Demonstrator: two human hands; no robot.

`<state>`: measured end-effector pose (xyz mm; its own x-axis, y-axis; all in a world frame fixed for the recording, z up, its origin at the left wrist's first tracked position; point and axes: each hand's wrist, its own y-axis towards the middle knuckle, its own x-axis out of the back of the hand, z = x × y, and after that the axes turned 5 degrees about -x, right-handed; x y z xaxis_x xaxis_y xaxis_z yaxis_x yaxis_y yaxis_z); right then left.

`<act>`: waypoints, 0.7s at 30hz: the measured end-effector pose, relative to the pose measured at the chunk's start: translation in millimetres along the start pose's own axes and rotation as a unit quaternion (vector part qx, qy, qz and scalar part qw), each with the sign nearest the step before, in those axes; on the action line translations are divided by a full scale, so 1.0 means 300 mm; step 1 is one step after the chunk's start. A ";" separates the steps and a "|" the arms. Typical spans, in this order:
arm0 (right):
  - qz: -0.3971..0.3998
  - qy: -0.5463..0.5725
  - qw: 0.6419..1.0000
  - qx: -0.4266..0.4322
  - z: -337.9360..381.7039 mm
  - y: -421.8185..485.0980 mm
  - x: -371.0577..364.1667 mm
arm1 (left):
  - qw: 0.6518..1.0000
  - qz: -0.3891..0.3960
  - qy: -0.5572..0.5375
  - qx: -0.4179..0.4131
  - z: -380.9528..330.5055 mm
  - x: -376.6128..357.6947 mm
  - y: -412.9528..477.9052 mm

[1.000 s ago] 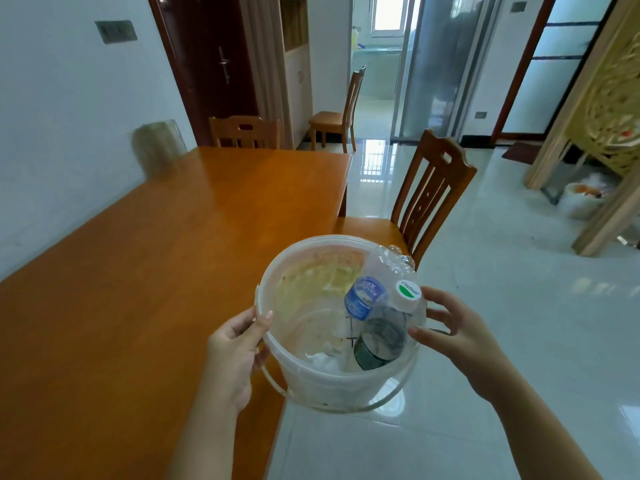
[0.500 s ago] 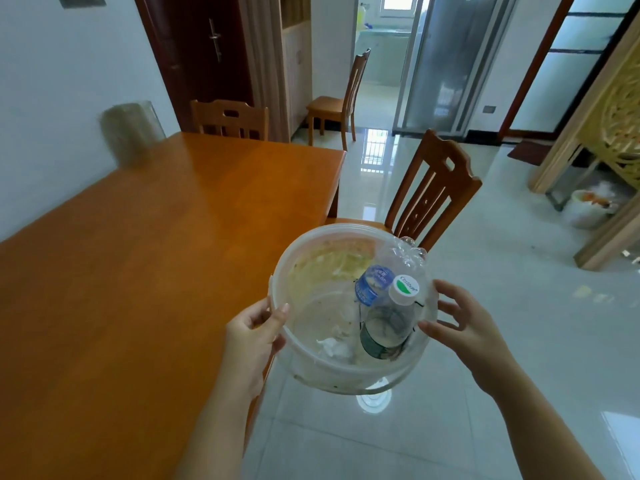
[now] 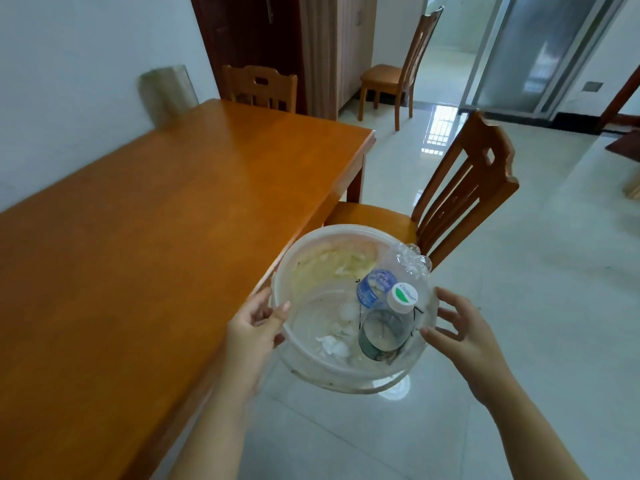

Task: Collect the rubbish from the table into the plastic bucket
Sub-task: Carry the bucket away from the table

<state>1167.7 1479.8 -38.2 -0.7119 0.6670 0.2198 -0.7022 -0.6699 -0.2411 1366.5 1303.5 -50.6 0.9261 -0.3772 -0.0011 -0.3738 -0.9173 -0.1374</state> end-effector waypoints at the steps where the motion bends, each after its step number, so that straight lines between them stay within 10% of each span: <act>1: 0.005 0.003 1.000 -0.001 -0.030 0.025 0.034 | 1.000 -0.007 0.008 -0.002 0.021 -0.042 -0.001; 21: -0.028 -0.017 0.996 -0.077 -1.118 0.458 -0.020 | 0.989 -0.001 0.127 0.078 1.132 -0.332 0.271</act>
<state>1080.1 1493.1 -389.8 -0.6742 0.6882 0.2680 -0.7316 -0.5728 -0.3696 1261.2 1309.7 -398.2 0.8772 -0.4131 0.2448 -0.3410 -0.8948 -0.2881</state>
